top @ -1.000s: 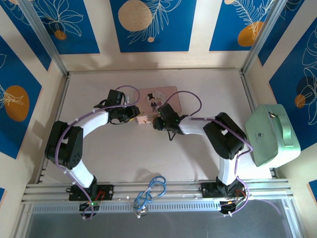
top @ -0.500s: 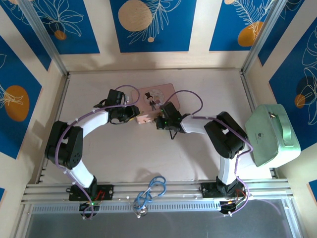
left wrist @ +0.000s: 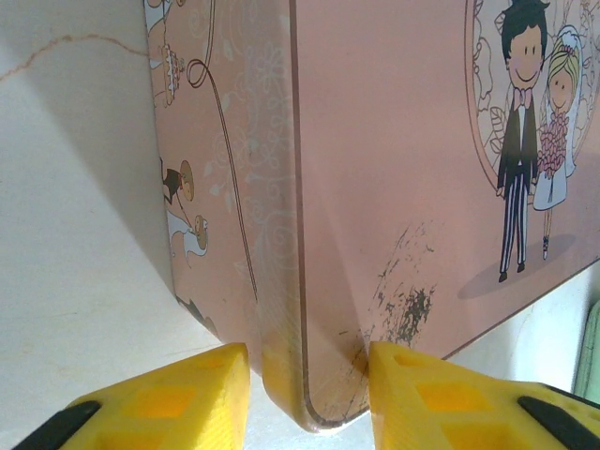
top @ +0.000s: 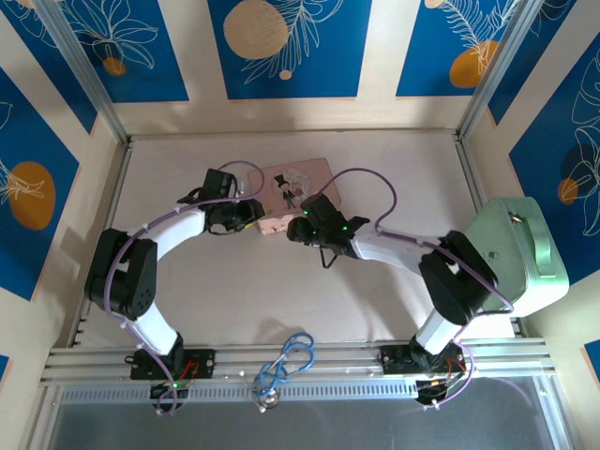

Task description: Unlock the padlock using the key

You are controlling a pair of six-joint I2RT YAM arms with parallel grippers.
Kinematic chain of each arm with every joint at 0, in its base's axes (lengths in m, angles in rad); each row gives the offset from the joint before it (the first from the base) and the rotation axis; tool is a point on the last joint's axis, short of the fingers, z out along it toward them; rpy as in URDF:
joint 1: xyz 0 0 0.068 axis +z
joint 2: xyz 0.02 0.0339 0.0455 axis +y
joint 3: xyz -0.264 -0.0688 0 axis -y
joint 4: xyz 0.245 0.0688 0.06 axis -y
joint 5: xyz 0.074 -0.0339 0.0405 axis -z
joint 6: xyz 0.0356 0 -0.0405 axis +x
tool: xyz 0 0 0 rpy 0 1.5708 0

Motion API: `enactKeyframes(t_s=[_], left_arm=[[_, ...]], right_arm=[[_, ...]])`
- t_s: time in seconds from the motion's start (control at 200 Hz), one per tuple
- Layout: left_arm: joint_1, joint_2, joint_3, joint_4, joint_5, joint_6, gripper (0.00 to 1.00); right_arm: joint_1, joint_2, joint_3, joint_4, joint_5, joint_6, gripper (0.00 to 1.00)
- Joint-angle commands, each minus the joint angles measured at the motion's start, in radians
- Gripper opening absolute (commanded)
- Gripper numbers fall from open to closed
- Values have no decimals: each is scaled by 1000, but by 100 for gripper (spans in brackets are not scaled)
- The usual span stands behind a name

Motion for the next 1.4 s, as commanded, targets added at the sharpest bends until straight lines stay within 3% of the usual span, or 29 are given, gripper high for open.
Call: enactKeyframes(t_s=[0.0,0.02,0.05,0.085,0.13,0.205,0.245,0.36,0.61,0.845,1.005,1.396], left_arm=[[13,1,28,-59,10,20,36],[13,1,29,-58,13,20,36],[15,2,32,-54,16,20,36],[14,3,35,-53,20,20,36],[15,1,39,-54,21,20,36],[14,-2,45,-52,22,20,37],[14,-2,49,-52,28,21,38],[14,-5,54,-45,34,21,42],[14,-4,71,-61,33,33,44],[15,1,65,-72,25,43,43],[14,-1,65,-73,24,39,42],[15,9,72,-91,28,52,40]], right_arm=[[42,-95,-86,108,91,-52,62],[57,-108,-126,187,113,-71,66],[77,-113,-187,287,190,-69,86],[85,-101,-239,376,277,-51,89],[58,-80,-255,369,275,-43,89],[-20,-31,-240,352,73,-86,78],[-45,-19,-252,403,-11,-106,78],[-92,13,-245,491,-142,-141,70],[-116,133,-215,544,-182,-150,63],[-125,154,-232,620,-219,-177,61],[-171,211,-209,620,-325,-142,61],[-160,292,-112,558,-333,-215,57]])
